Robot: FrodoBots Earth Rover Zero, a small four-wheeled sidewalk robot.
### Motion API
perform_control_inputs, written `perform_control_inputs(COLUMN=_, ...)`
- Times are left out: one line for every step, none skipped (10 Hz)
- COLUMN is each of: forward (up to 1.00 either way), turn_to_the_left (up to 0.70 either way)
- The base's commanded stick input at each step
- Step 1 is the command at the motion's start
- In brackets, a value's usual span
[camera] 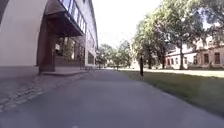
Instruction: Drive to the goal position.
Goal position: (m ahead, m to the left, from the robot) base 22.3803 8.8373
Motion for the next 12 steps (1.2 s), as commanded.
perform_control_inputs(forward=0.85, turn_to_the_left=0.00)
perform_control_inputs(forward=0.85, turn_to_the_left=0.00)
perform_control_inputs(forward=0.85, turn_to_the_left=0.00)
perform_control_inputs(forward=0.85, turn_to_the_left=0.00)
perform_control_inputs(forward=0.85, turn_to_the_left=0.00)
perform_control_inputs(forward=0.85, turn_to_the_left=0.00)
perform_control_inputs(forward=0.85, turn_to_the_left=0.00)
perform_control_inputs(forward=0.85, turn_to_the_left=0.00)
perform_control_inputs(forward=0.85, turn_to_the_left=0.00)
perform_control_inputs(forward=0.85, turn_to_the_left=0.00)
perform_control_inputs(forward=0.85, turn_to_the_left=0.00)
perform_control_inputs(forward=0.85, turn_to_the_left=0.00)
